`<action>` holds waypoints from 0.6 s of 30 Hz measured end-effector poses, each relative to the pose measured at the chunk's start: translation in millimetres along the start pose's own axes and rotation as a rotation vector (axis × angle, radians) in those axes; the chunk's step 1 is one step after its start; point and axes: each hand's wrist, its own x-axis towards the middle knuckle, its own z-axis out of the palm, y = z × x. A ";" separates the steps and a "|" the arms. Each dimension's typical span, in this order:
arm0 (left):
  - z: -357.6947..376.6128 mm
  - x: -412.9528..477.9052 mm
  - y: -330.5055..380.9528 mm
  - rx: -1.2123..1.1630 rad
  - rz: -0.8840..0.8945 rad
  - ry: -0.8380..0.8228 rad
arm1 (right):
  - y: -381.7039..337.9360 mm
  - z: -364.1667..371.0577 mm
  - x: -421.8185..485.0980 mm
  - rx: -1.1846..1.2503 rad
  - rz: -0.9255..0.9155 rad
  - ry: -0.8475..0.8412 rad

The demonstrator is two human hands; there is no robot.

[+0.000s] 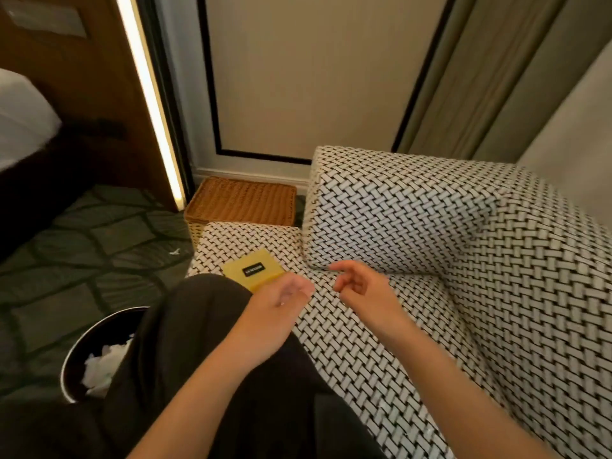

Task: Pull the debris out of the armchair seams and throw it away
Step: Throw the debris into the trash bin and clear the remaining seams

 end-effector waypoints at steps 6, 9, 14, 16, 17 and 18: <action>98.8 -9.2 2.8 0.050 -0.032 -0.255 | 77.4 -72.4 -68.6 -0.096 0.190 0.261; 142.9 -16.7 -5.4 0.083 -0.072 -0.370 | 114.6 -100.6 -104.4 -0.183 0.297 0.360; 198.1 -31.7 -12.5 0.113 -0.124 -0.536 | 162.6 -120.4 -153.3 -0.287 0.439 0.441; 212.8 -37.2 -8.8 0.158 -0.117 -0.596 | 171.6 -119.9 -169.1 -0.360 0.485 0.472; 218.4 -38.6 -6.9 0.170 -0.115 -0.617 | 175.0 -118.5 -176.6 -0.409 0.513 0.487; 224.3 -39.7 -4.9 0.175 -0.111 -0.633 | 179.0 -117.0 -184.9 -0.454 0.550 0.507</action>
